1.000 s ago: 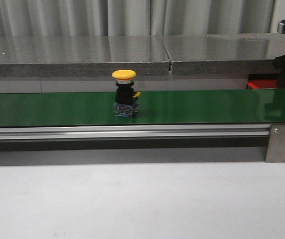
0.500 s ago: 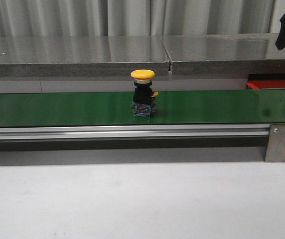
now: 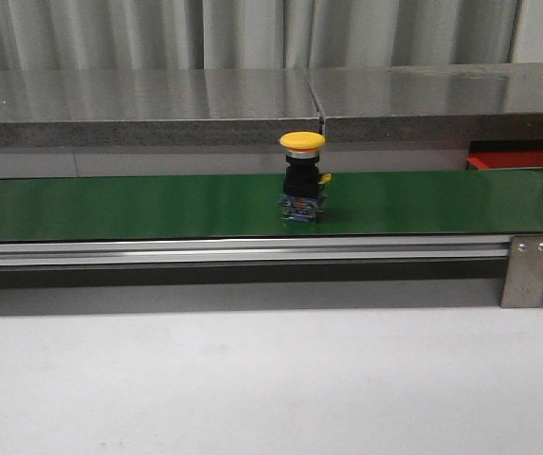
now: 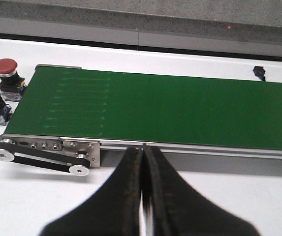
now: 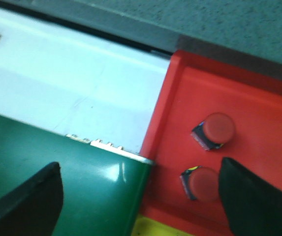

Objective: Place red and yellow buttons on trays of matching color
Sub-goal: 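Grasp the yellow button at the belt's end with the right gripper, then lower the yellow button into the yellow tray and open the right gripper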

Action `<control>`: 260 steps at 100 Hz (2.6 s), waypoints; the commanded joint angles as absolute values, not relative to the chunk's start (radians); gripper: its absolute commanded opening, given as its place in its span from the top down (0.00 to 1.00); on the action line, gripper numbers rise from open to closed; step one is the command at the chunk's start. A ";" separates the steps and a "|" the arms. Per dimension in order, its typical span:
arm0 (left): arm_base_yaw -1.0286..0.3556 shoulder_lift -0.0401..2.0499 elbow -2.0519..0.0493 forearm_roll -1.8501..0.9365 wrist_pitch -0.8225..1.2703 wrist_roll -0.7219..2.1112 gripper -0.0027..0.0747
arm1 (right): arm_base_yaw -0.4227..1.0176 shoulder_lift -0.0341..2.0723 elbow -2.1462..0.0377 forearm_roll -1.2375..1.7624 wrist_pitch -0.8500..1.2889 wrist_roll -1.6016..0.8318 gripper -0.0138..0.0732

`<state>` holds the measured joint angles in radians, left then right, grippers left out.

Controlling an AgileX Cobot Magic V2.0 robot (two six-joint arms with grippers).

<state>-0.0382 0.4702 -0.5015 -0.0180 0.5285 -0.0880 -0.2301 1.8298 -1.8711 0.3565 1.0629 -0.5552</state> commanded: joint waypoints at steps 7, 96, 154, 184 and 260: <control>-0.045 0.473 -0.529 -0.027 0.457 -0.090 0.99 | -0.188 1.680 -1.749 0.388 1.028 -0.607 0.11; -0.045 0.473 -0.529 -0.027 0.457 -0.090 0.99 | 0.170 1.553 -1.269 0.404 0.780 -0.681 0.11; -0.045 0.473 -0.529 -0.027 0.457 -0.090 0.99 | 0.185 1.658 -1.272 0.427 0.614 -0.683 0.11; -0.045 0.473 -0.529 -0.027 0.457 -0.090 0.99 | 0.185 1.658 -1.272 0.432 0.619 -0.683 0.42; -0.045 0.473 -0.529 -0.027 0.457 -0.090 0.99 | -0.188 1.360 -1.272 0.373 0.799 -0.474 0.74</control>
